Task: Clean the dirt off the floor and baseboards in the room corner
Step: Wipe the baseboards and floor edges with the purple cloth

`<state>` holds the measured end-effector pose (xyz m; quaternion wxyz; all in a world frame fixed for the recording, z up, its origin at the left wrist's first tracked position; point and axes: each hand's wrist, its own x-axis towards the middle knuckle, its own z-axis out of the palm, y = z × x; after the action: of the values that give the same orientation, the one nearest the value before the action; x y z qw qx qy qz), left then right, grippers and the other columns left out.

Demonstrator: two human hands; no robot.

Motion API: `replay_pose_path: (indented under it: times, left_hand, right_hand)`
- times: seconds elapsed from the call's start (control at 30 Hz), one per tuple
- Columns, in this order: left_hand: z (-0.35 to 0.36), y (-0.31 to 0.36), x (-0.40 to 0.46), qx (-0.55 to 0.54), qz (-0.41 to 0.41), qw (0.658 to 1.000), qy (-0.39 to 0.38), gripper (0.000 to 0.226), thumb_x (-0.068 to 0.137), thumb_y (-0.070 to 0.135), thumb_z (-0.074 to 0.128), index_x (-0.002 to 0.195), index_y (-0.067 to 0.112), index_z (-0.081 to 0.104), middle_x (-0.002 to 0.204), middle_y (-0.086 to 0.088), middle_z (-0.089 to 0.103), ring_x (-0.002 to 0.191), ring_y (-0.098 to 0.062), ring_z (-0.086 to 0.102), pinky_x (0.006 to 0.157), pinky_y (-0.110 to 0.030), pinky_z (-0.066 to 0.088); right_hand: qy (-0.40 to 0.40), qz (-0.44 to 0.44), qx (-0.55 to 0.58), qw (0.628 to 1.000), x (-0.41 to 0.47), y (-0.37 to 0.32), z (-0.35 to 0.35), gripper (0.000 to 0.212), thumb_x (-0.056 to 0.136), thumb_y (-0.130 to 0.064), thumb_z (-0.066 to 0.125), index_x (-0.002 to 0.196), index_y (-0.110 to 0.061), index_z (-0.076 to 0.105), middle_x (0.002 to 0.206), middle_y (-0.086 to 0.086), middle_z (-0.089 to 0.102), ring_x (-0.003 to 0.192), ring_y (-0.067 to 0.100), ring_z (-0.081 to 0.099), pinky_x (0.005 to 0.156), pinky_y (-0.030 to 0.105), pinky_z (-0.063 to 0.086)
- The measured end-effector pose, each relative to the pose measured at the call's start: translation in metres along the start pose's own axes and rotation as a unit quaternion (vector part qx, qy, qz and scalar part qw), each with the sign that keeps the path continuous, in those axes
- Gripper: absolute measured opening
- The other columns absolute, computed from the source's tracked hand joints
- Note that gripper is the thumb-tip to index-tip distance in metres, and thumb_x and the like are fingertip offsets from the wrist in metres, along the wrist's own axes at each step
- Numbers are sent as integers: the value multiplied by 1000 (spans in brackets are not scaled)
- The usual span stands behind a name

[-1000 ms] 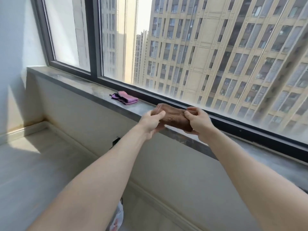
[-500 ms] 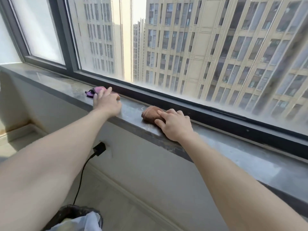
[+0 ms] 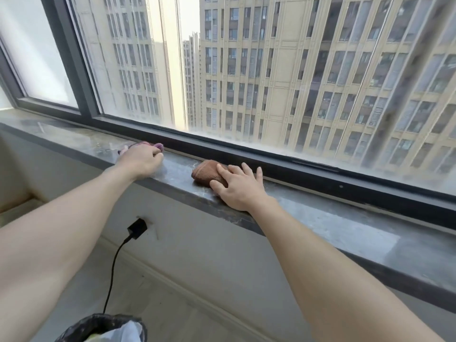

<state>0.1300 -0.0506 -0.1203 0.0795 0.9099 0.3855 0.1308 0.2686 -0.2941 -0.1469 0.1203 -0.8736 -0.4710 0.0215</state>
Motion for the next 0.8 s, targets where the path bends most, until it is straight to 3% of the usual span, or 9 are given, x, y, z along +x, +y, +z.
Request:
replay_pose_path:
  times: [0.07,0.13,0.2,0.27,0.37,0.47,0.6,0.7,0.8]
  left_hand:
    - [-8,3,-22,-53,17,996,71,31,98,42,55,119,26,72,121,-6,71,112,-31,62,98,-45,49]
    - [-23,6,-45,-114,5,979,169,34,92,38,70,122,23,73,116,-6,74,108,-31,66,85,-36,50]
    - [-44,9,-68,-196,-6,952,237,29,86,33,77,113,24,77,108,-2,76,103,-26,69,84,-33,50]
    - [-65,14,-93,-281,9,930,238,16,84,28,79,100,26,77,95,5,74,93,-17,68,82,-30,53]
    - [-91,31,-139,-403,96,901,132,12,86,20,81,96,22,75,92,3,73,89,-10,70,82,-26,57]
    - [-100,63,-186,-497,181,846,-64,15,92,12,76,106,13,71,96,-7,76,95,-22,75,84,-35,60]
    - [-75,119,-229,-582,236,756,-186,24,94,6,70,117,7,63,106,-16,74,92,-26,74,74,-35,63]
    - [-41,170,-255,-614,243,714,-231,30,94,5,70,123,11,61,106,-17,74,89,-25,73,74,-35,61]
    - [5,225,-283,-643,232,680,-266,47,92,13,77,134,17,56,112,-12,74,97,-23,74,82,-41,61]
  right_hand:
    - [35,-8,30,999,-14,4,-1,67,105,-60,33,164,-35,13,172,-3,15,159,26,-2,125,56,-12]
    - [95,-15,72,993,-35,4,-5,67,106,-52,41,164,-31,17,171,-4,17,159,20,0,127,51,-9]
    - [117,-33,119,985,-56,-2,-12,65,106,-43,48,163,-25,25,170,-3,23,159,17,6,129,47,-2]
    - [134,-49,184,973,-75,-14,-22,59,106,-37,53,159,-21,36,164,-2,37,155,16,23,129,41,14]
    - [146,-41,321,935,-111,-38,-49,53,103,-41,59,151,-20,49,149,-6,56,136,9,50,118,32,37]
    - [74,-36,472,878,-157,-51,-74,53,99,-53,61,145,-26,57,137,-10,65,122,2,61,110,31,43]
    - [-30,-19,581,813,-217,-25,-91,43,99,-42,64,137,-20,64,130,5,71,123,23,67,111,46,48]
    - [-4,40,547,836,-269,18,-96,34,99,-21,68,132,-13,68,125,14,73,119,33,68,104,43,54]
    - [73,142,484,860,-317,63,-96,24,93,-16,76,116,-10,76,114,16,76,113,39,69,106,50,52]
